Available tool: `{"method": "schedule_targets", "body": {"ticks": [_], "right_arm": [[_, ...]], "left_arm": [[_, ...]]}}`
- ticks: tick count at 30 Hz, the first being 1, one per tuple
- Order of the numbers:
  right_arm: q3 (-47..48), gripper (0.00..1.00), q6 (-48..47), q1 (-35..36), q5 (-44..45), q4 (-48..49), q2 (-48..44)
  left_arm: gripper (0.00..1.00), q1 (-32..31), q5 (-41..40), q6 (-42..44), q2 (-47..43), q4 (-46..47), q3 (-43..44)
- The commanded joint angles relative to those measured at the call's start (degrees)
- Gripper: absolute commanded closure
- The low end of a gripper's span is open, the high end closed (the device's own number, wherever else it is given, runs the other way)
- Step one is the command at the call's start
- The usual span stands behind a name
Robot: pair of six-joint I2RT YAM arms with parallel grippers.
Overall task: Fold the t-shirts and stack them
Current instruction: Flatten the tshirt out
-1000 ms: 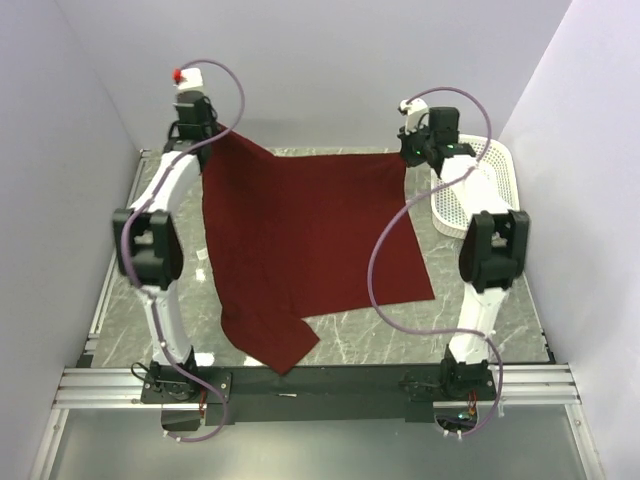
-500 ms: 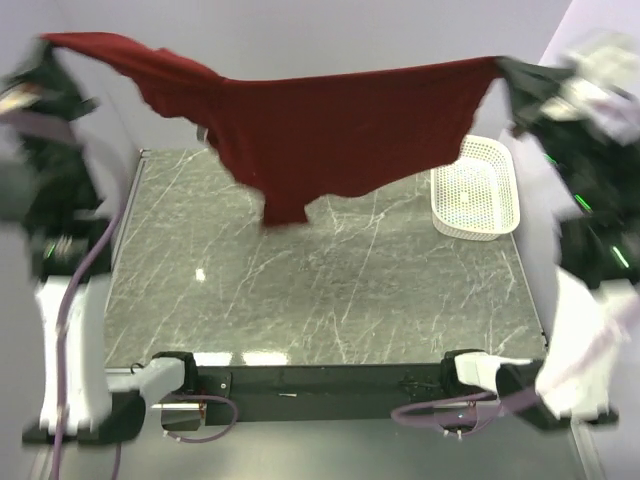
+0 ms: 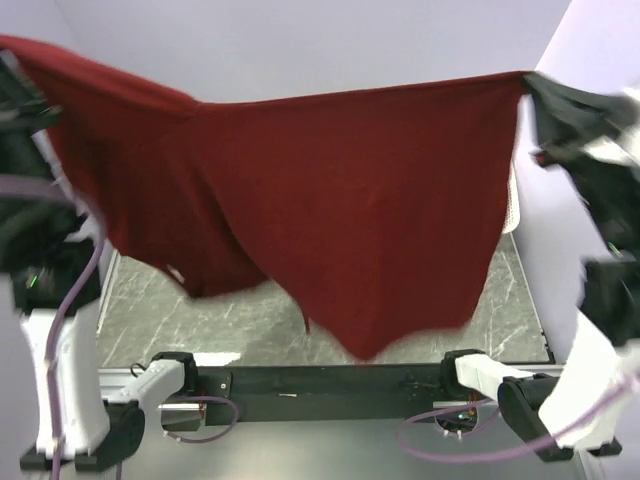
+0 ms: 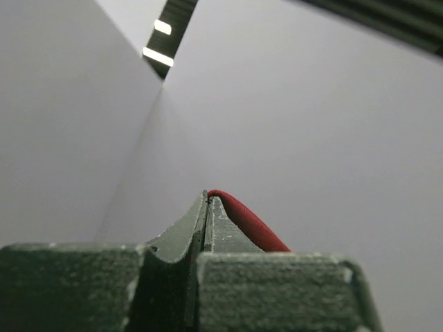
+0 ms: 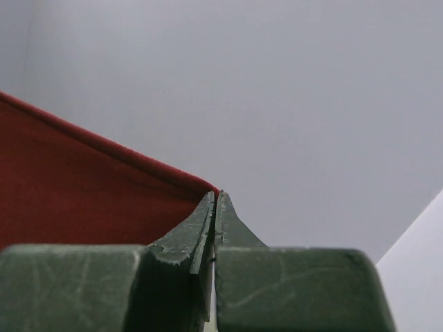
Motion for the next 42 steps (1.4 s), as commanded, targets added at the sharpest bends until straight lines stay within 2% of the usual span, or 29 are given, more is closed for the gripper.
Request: {"method": "schedule_targets", "body": {"ticks": [1, 4, 7, 8, 9, 11, 13, 15, 17, 20, 23, 26, 30, 34, 42], "right_arm": [[-8.94, 1.00, -1.60, -0.72, 4.20, 0.49, 2.96], [-20.02, 1.00, -2.83, -0.72, 4.30, 4.36, 2.60], [-34.07, 1.00, -3.27, -0.89, 2.28, 10.77, 2.52], [-41.50, 1.00, -2.83, -0.89, 1.75, 12.70, 3.12], [-45.14, 1.00, -2.57, -0.80, 1.22, 16.72, 3.65], [-53.57, 1.00, -2.65, -0.80, -0.36, 20.35, 6.53], [-57.73, 1.00, -3.09, -0.89, -0.54, 23.87, 9.97], [-57.58, 1.00, -3.88, -0.89, -0.45, 24.23, 16.99], [-54.16, 1.00, -4.67, -0.89, 1.12, 22.92, 25.14], [-46.97, 1.00, -5.11, -0.89, 4.10, 19.14, 34.99], [-41.33, 1.00, -5.38, -0.80, 6.04, 16.07, 41.07], [-38.07, 1.00, -4.59, -0.72, 8.94, 16.14, 43.64], [-34.73, 1.00, -3.97, -0.80, 11.67, 16.24, 45.58], [-31.91, 1.00, -3.62, -0.72, 10.54, 15.36, 46.46], [-37.62, 1.00, -5.11, -0.98, 7.90, 17.20, 41.80]], "left_arm": [[0.99, -0.02, -1.29, 0.84, 6.30, -0.29, -3.12], [0.99, -0.02, -0.41, 0.05, 10.87, 0.76, -7.60], [1.00, -0.02, 1.87, -0.30, 16.41, 3.13, -14.18], [1.00, -0.02, 2.83, -0.13, 19.21, 4.18, -16.29], [0.99, -0.02, 3.28, -0.04, 20.80, 5.76, -20.31], [1.00, -0.02, 4.24, -0.66, 26.23, 8.49, -23.50], [0.99, -0.02, 6.35, -1.09, 30.72, 9.02, -25.36], [1.00, -0.11, 8.54, -1.01, 38.45, 8.24, -24.06], [1.00, -0.11, 9.69, -0.57, 44.25, 3.68, -20.90], [1.00, -0.11, 10.14, -0.31, 57.68, -4.56, -11.76], [1.00, -0.11, 8.91, -0.31, 64.29, -8.89, -2.54], [1.00, -0.11, 7.85, 0.57, 67.56, -11.80, 1.43], [1.00, -0.11, 6.62, 2.32, 69.33, -13.65, 4.34], [1.00, -0.11, 6.79, 4.35, 67.93, -11.81, 3.82], [1.00, -0.11, 8.46, 4.71, 57.92, -6.27, -6.90]]}}
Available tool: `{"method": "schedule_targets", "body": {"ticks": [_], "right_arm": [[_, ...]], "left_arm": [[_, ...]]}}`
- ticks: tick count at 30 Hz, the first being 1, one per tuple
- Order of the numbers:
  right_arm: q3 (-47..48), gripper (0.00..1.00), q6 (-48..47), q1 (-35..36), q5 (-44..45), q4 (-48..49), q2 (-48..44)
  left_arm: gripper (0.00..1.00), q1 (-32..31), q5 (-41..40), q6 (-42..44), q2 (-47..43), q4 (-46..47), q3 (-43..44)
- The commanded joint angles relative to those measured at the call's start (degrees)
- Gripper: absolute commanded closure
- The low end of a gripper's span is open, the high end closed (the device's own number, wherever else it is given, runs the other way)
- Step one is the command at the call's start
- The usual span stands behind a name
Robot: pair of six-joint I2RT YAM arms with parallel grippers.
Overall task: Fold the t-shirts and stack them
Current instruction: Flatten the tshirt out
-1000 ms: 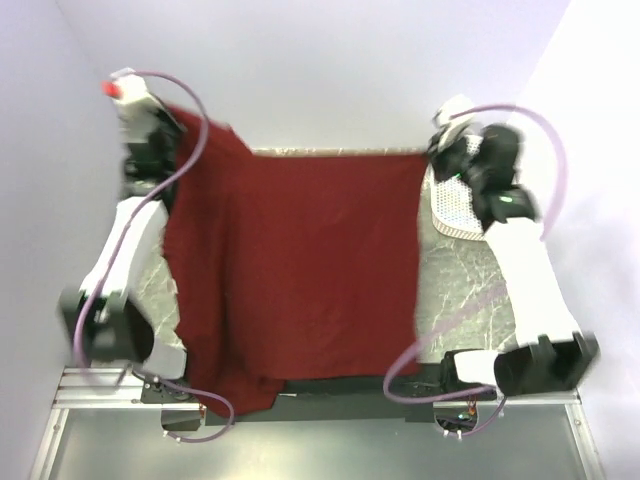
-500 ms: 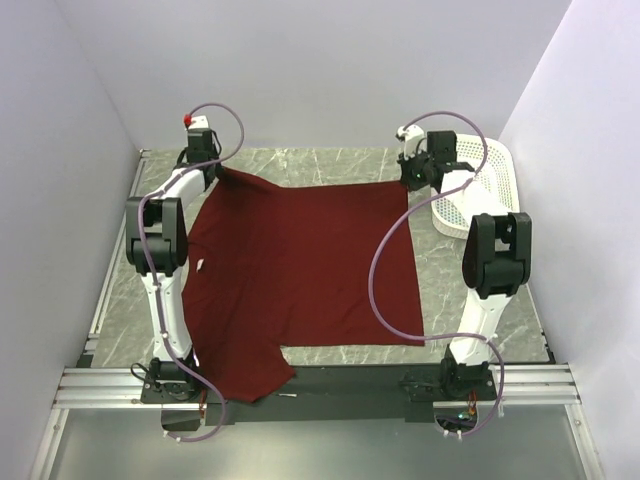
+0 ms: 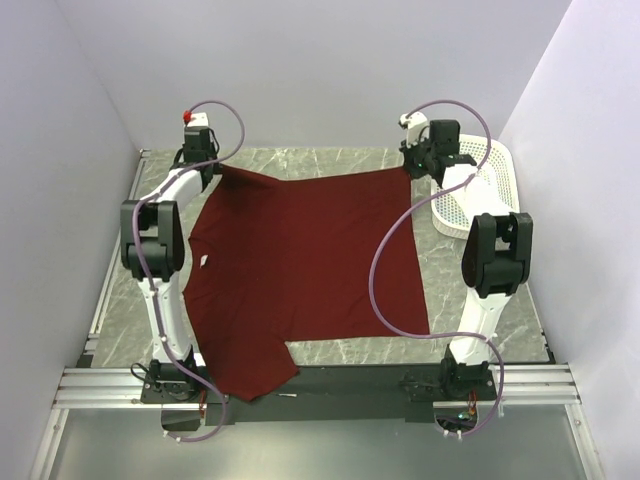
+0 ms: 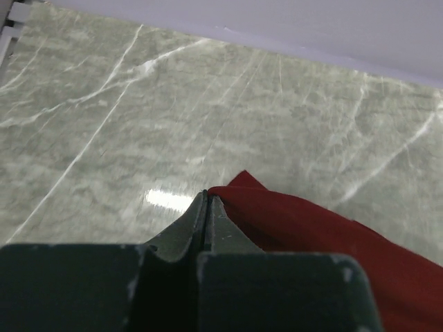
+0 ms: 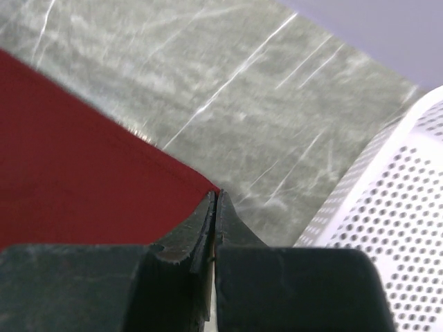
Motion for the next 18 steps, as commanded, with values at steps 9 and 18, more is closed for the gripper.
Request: {"method": "schedule_targets", "body": {"ticks": [9, 18], "right_arm": [[-3.48, 1.00, -1.64, -0.50, -7.06, -1.35, -4.25], [-7.27, 1.00, -0.33, -0.50, -5.67, 1.28, -7.32]], "left_arm": [[1.00, -0.09, 2.60, -0.52, -16.29, 5.41, -10.64], [1.00, -0.09, 2.95, -1.05, -21.57, 4.35, -15.38]]}}
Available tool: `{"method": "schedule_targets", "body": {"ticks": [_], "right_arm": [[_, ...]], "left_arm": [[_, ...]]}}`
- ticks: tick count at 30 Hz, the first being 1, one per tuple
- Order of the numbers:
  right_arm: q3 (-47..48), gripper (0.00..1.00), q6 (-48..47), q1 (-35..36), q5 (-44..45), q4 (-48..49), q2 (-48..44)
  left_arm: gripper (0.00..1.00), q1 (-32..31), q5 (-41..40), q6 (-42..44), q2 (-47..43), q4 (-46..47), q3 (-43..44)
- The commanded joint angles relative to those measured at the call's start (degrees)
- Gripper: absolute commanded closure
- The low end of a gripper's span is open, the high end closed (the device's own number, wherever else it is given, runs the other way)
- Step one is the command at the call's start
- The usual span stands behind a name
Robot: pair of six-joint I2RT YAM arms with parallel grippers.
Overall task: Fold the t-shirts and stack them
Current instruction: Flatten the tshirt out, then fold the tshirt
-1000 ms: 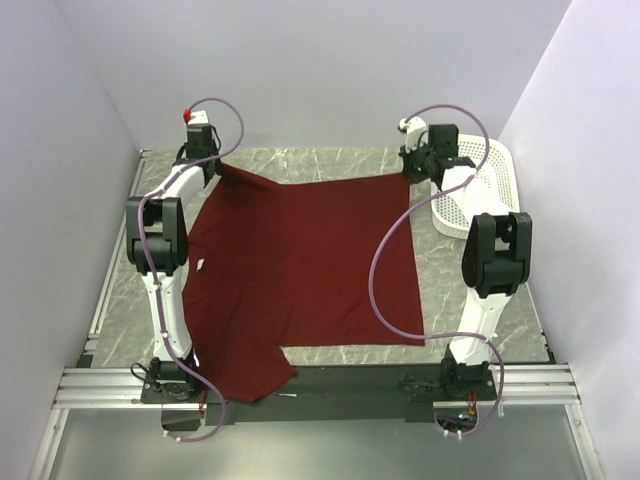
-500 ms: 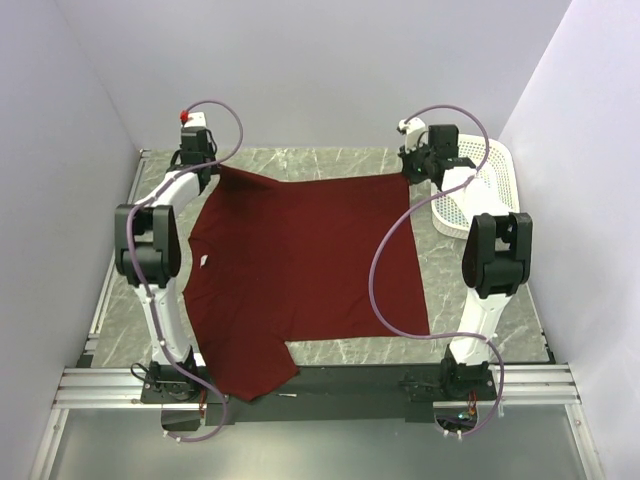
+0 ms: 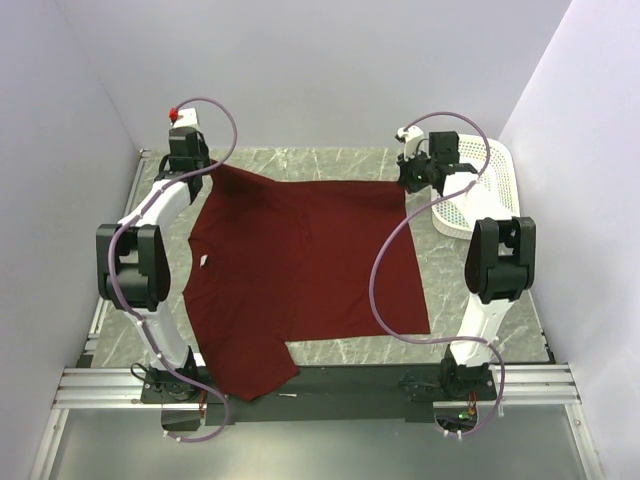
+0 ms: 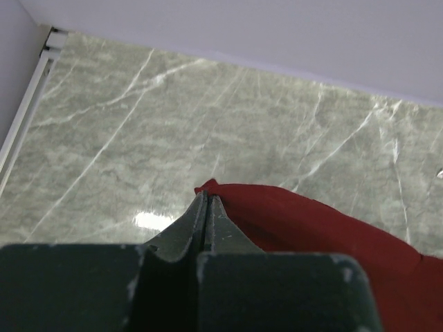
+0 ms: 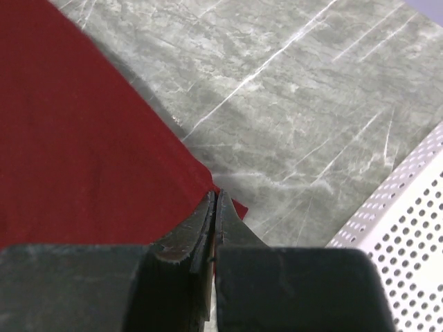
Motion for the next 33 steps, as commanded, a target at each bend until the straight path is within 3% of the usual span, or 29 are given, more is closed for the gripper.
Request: {"method": "schedule_targets", "body": {"ticks": [1, 15, 33], "right_arm": [[-0.84, 1.00, 1.09, -0.65, 0.66, 2.97, -4.62], [-4.53, 1.00, 3.65, -2.50, 0.49, 7.28, -7.78], [-3.84, 1.00, 4.26, -3.11, -2.94, 6.22, -5.67]], "left_arm": [[1.00, -0.06, 0.70, -0.92, -4.96, 1.14, -1.88], [1.00, -1.47, 2.72, -1.19, 1.27, -3.35, 2.86], [0.99, -1.73, -1.85, 1.10, -6.10, -1.41, -2.85]]}}
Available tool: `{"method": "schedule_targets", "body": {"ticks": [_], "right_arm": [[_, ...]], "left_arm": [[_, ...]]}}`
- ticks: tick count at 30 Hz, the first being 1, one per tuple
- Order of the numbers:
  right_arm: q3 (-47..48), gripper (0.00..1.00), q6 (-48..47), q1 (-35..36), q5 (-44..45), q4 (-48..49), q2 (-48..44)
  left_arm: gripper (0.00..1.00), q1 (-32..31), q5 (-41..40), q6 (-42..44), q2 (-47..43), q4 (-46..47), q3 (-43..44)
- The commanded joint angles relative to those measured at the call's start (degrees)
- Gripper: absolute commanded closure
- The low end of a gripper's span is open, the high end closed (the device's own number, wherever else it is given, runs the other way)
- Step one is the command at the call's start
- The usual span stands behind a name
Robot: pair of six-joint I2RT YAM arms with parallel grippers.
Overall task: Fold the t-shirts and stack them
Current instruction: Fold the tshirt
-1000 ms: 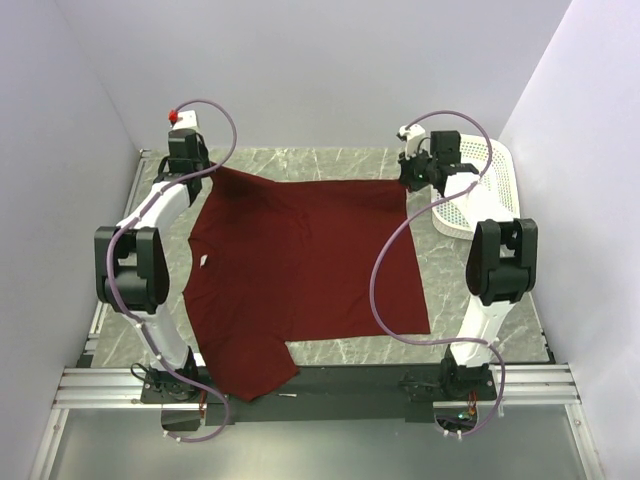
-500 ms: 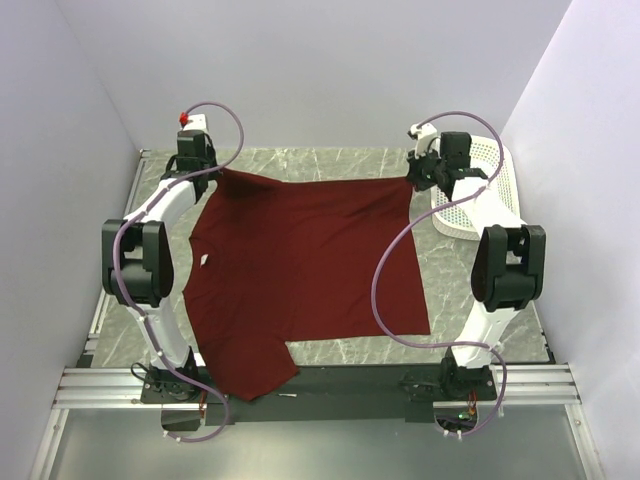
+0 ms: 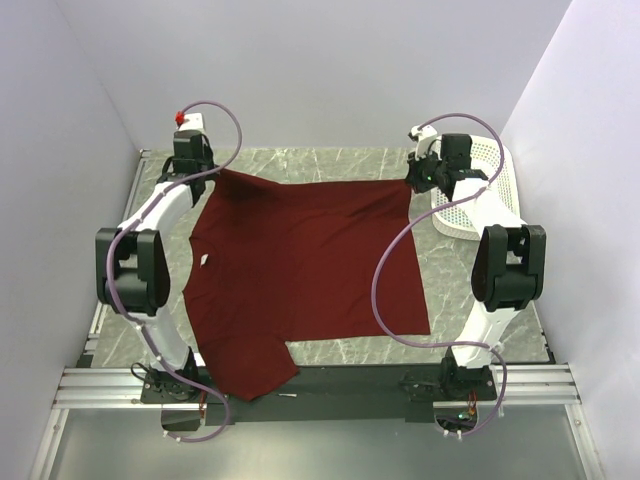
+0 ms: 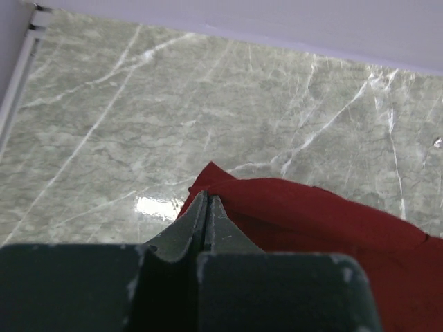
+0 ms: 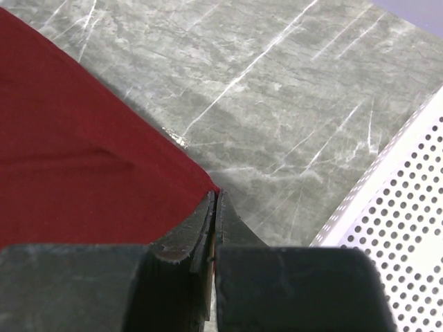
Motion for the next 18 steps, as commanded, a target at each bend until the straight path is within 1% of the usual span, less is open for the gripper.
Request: {"method": "schedule_targets", "body": {"ticks": [1, 11, 18], "right_arm": [[1.61, 1.00, 0.61, -0.42, -1.48, 1.30, -0.62], [3.01, 1.00, 1.31, -0.42, -2.18, 0.69, 0.61], [2.84, 1.00, 1.49, -0.42, -1.66, 1.04, 0.78]], "left_arm": [[1.00, -0.14, -2.16, 0.95, -5.12, 3.91, -1.80], [1.00, -0.14, -1.19, -0.28, -6.53, 3.67, -3.74], [1.00, -0.14, -1.19, -1.16, -9.96, 3.84, -6.37]]}}
